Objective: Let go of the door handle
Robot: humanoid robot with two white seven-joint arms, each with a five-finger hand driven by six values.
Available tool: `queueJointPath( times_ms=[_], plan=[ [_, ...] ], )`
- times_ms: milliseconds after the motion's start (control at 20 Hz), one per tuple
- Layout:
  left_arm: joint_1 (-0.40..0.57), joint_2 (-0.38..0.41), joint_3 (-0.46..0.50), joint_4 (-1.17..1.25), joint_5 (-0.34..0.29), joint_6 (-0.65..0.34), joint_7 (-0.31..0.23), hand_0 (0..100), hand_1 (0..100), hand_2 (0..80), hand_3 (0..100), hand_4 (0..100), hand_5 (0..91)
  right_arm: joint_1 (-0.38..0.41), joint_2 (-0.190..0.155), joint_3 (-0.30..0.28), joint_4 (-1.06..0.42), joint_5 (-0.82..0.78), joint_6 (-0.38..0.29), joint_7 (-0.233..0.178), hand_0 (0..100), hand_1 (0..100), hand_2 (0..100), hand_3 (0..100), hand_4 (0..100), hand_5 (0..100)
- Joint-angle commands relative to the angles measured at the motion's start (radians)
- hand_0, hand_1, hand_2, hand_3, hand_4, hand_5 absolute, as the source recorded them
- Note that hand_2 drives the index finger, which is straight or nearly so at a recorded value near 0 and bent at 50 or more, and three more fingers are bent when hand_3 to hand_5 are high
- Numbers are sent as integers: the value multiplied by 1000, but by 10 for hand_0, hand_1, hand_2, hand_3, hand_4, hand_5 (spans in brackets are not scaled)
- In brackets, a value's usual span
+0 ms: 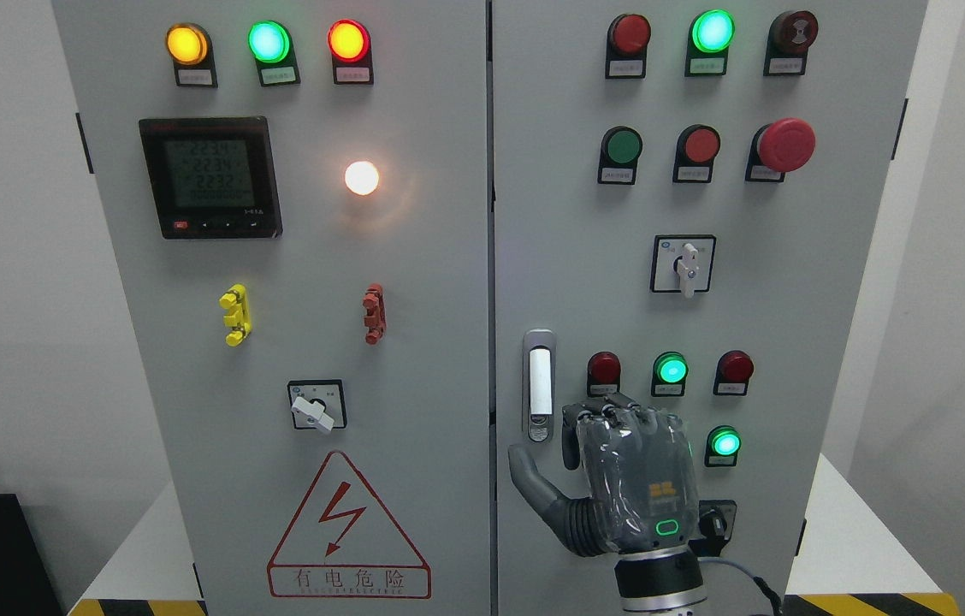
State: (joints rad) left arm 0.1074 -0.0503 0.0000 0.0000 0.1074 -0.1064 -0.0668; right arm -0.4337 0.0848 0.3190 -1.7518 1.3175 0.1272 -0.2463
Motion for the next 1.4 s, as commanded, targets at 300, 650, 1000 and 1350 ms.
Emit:
queueJointPath(
  times_ms=[300, 650, 1000, 1350],
  plan=[
    [0, 0, -14, 20, 0, 1, -1, 120, 389, 0, 0, 0, 0, -14, 27, 0, 28, -4, 0, 2, 259, 439, 913, 1000, 899, 986],
    [0, 0, -14, 20, 0, 1, -1, 120, 389, 0, 0, 0, 0, -13, 27, 0, 28, -9, 0, 1, 276, 410, 945, 1000, 914, 989],
    [0, 0, -14, 20, 0, 1, -1, 120, 389, 0, 0, 0, 0, -14, 29, 3, 37, -12, 0, 1, 280, 393, 948, 1000, 916, 989],
    [0, 0, -14, 20, 0, 1, -1, 120, 389, 0, 0, 0, 0, -11, 35, 5, 46, -12, 0, -4, 281, 382, 948, 1000, 917, 990]
  ],
)
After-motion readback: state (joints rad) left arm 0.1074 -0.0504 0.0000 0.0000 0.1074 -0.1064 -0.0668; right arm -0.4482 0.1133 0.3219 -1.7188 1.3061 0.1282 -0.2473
